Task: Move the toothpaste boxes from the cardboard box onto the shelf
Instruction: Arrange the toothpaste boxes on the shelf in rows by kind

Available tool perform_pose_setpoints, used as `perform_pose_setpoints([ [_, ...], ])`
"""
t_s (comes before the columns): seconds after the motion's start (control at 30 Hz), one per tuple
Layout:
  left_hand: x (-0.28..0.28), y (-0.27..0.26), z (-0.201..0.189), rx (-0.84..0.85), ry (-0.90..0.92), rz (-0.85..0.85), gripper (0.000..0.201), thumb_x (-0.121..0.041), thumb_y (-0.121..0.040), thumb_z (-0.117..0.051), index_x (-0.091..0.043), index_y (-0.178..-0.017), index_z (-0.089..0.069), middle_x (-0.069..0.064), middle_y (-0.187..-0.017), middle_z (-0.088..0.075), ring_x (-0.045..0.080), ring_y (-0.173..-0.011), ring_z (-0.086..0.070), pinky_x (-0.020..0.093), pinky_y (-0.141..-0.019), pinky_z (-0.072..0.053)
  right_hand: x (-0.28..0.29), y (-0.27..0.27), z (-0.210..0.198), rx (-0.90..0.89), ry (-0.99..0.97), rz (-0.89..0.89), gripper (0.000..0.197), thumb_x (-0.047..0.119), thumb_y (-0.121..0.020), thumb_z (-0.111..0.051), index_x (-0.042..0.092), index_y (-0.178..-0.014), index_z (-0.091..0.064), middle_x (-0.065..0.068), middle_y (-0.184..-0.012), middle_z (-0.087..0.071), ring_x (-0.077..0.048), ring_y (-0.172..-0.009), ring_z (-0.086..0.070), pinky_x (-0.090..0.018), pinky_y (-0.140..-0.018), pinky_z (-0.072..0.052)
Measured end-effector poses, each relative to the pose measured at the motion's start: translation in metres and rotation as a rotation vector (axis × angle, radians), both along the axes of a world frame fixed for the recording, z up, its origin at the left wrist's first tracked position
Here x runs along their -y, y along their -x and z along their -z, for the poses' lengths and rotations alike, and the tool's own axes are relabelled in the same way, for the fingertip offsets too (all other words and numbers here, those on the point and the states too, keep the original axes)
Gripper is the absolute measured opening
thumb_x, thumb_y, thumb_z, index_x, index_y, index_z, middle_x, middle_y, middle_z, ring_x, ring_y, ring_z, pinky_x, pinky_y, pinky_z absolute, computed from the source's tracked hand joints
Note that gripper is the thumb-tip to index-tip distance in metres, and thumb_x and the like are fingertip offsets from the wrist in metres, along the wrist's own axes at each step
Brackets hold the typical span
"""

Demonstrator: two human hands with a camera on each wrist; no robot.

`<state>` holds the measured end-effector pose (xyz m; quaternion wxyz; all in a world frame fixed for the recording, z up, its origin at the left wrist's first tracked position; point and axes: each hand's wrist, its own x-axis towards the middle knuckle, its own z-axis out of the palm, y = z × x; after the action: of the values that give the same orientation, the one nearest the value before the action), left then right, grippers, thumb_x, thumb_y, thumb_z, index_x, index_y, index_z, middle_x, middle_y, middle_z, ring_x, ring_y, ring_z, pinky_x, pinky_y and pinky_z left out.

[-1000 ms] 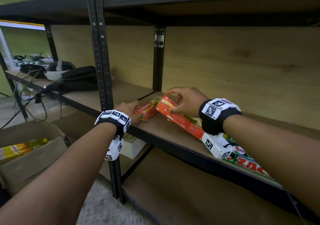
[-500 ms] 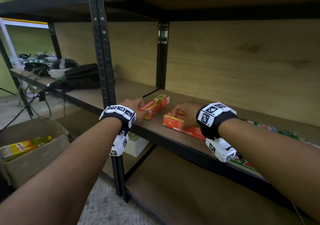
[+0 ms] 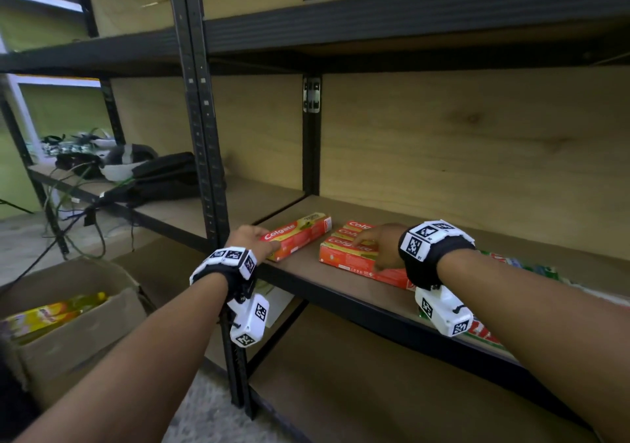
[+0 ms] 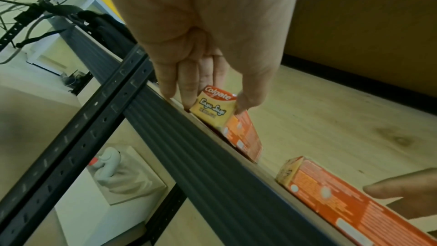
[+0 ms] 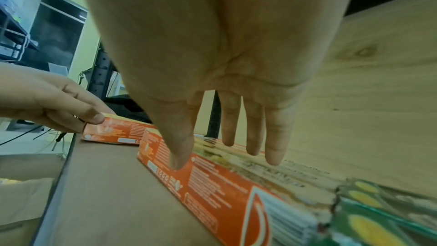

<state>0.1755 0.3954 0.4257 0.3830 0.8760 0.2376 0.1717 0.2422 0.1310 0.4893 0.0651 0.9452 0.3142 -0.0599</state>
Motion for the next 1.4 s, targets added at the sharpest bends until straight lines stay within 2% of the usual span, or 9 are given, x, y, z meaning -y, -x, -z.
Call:
perform_pose_setpoints([
  [0.23, 0.002, 0.017, -0.016, 0.094, 0.065, 0.092, 0.032, -0.031, -0.083, -0.075, -0.022, -0.113, -0.071, 0.001, -0.104, -0.073, 0.014, -0.093, -0.067, 0.022, -0.080, -0.049, 0.027, 0.015, -0.019, 0.047, -0.100, 0.057, 0.062, 0.029, -0.087, -0.071, 0.035, -0.142, -0.044, 0.004, -0.151, -0.041, -0.019, -0.132, -0.047, -0.027, -0.101, -0.040],
  [0.43, 0.005, 0.021, -0.037, 0.227, 0.280, 0.091, 0.018, -0.023, -0.079, -0.077, -0.024, -0.097, -0.075, 0.008, -0.098, -0.074, 0.019, -0.081, -0.070, 0.039, -0.079, -0.061, 0.048, 0.026, -0.032, 0.058, -0.154, 0.129, 0.076, 0.043, -0.086, -0.069, 0.029, -0.150, -0.030, -0.007, -0.147, -0.043, -0.027, -0.127, -0.049, -0.033, -0.098, -0.042],
  [0.57, 0.019, 0.035, -0.054, 0.282, 0.486, 0.285, 0.026, -0.012, -0.085, -0.073, -0.011, -0.110, -0.071, 0.013, -0.105, -0.073, 0.022, -0.093, -0.073, 0.036, -0.083, -0.060, 0.063, 0.032, -0.034, 0.064, -0.236, 0.180, 0.088, 0.052, -0.083, -0.069, 0.031, -0.153, -0.019, -0.012, -0.145, -0.042, -0.030, -0.124, -0.051, -0.034, -0.095, -0.044],
  [0.7, 0.035, 0.048, -0.066, 0.251, 0.508, 0.505, 0.029, -0.010, -0.090, -0.067, -0.009, -0.119, -0.067, 0.012, -0.112, -0.072, 0.020, -0.103, -0.070, 0.035, -0.087, -0.058, 0.075, 0.038, -0.039, 0.039, -0.461, 0.225, 0.096, 0.056, -0.082, -0.069, 0.029, -0.155, -0.011, -0.013, -0.149, -0.040, -0.029, -0.124, -0.053, -0.034, -0.097, -0.047],
  [0.83, 0.050, 0.051, -0.067, 0.201, 0.530, 0.628, 0.033, -0.011, -0.090, -0.067, -0.009, -0.123, -0.064, 0.012, -0.115, -0.071, 0.022, -0.109, -0.068, 0.033, -0.086, -0.058, 0.087, 0.044, -0.047, -0.010, -0.744, 0.207, 0.087, 0.048, -0.083, -0.071, 0.027, -0.151, -0.022, 0.006, -0.128, -0.053, -0.014, -0.091, -0.064, -0.028, -0.068, -0.055],
  [0.9, 0.053, 0.051, -0.065, 0.184, 0.563, 0.671, 0.035, -0.010, -0.090, -0.067, -0.009, -0.124, -0.063, 0.011, -0.116, -0.071, 0.022, -0.110, -0.067, 0.034, -0.089, -0.057, 0.093, 0.044, -0.049, -0.096, -0.803, 0.201, 0.088, 0.043, -0.081, -0.075, 0.028, -0.151, -0.025, 0.005, -0.124, -0.056, -0.015, -0.089, -0.067, -0.035, -0.074, -0.060],
  [1.07, 0.052, 0.044, -0.055, 0.168, 0.603, 0.708, 0.043, -0.006, -0.087, -0.069, -0.012, -0.129, -0.061, 0.008, -0.129, -0.064, 0.020, -0.118, -0.062, 0.039, -0.094, -0.055, 0.098, 0.047, -0.044, -0.194, -0.740, 0.233, 0.073, 0.033, -0.080, -0.078, 0.024, -0.143, -0.042, -0.003, -0.118, -0.061, -0.019, -0.088, -0.070, -0.035, -0.079, -0.060],
  [1.27, 0.043, 0.039, -0.037, 0.043, 0.275, 0.670, 0.051, -0.013, -0.079, -0.079, -0.026, -0.126, -0.063, -0.004, -0.123, -0.065, 0.013, -0.113, -0.063, 0.035, -0.089, -0.057, 0.087, 0.056, -0.022, -0.154, -0.479, 0.219, 0.043, 0.043, -0.080, -0.076, 0.024, -0.116, -0.064, 0.004, -0.099, -0.071, -0.012, -0.079, -0.068, -0.032, -0.077, -0.057],
  [1.4, 0.036, 0.034, -0.016, 0.009, 0.236, 0.697, 0.051, -0.012, -0.079, -0.079, -0.022, -0.126, -0.061, -0.002, -0.123, -0.067, 0.014, -0.114, -0.064, 0.042, -0.098, -0.052, 0.081, 0.059, -0.008, -0.134, -0.364, 0.207, 0.051, 0.049, -0.074, -0.079, 0.026, -0.117, -0.064, 0.008, -0.106, -0.067, -0.011, -0.093, -0.063, -0.031, -0.085, -0.053],
])
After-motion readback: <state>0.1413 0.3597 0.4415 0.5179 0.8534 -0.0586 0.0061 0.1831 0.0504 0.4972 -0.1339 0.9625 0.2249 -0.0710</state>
